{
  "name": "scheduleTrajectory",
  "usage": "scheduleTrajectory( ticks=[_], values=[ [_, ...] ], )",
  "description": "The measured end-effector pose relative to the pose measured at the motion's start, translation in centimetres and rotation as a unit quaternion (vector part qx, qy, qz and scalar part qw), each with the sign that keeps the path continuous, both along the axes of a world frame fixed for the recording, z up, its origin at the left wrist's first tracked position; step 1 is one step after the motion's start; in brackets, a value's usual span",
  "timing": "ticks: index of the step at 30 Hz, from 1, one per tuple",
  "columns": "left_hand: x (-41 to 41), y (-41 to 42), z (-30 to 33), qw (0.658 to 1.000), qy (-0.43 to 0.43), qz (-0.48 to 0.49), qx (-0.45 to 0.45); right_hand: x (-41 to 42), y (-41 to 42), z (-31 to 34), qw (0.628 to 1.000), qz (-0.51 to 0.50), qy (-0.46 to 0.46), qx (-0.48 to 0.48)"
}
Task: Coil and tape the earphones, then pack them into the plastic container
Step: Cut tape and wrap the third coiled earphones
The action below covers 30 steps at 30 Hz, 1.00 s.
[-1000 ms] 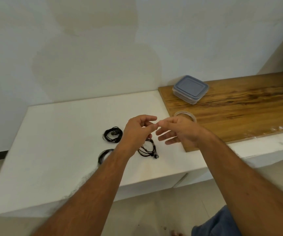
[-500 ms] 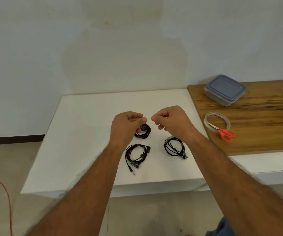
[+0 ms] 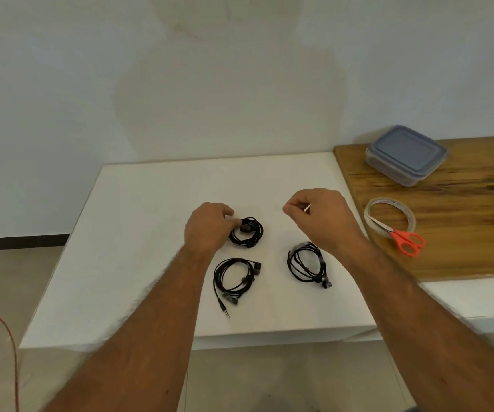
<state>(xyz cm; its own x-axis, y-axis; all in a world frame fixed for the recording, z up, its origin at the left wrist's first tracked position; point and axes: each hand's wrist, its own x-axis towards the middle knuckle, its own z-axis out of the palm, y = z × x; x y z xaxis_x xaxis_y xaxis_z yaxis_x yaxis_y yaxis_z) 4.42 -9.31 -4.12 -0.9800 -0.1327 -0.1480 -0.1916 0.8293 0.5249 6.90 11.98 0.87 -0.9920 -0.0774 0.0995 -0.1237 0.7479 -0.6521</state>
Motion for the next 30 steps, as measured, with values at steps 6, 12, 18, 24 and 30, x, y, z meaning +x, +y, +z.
scheduleTrajectory(
  ticks=[6, 12, 18, 24, 30],
  values=[
    [-0.4, 0.3, 0.4, 0.998, -0.021, -0.05, -0.026, 0.2, 0.6, 0.1, 1.0, 0.022, -0.017, 0.009],
    [-0.1, 0.9, 0.4, 0.994, -0.002, -0.048, -0.097, 0.3, 0.7, 0.3, 1.0, 0.022, -0.02, -0.004],
    [0.1, 1.3, 0.4, 0.986, 0.014, -0.072, -0.146, 0.4, 0.7, 0.4, 0.999, 0.026, -0.029, -0.011],
    [0.5, 1.2, 1.3, 0.986, 0.026, -0.076, -0.145, 0.4, 0.1, 0.5, 0.996, 0.005, -0.041, -0.079],
    [0.9, 1.8, 3.9, 0.994, 0.036, -0.065, -0.08, 0.3, -0.6, 1.0, 0.986, -0.013, -0.034, -0.163]
  ],
)
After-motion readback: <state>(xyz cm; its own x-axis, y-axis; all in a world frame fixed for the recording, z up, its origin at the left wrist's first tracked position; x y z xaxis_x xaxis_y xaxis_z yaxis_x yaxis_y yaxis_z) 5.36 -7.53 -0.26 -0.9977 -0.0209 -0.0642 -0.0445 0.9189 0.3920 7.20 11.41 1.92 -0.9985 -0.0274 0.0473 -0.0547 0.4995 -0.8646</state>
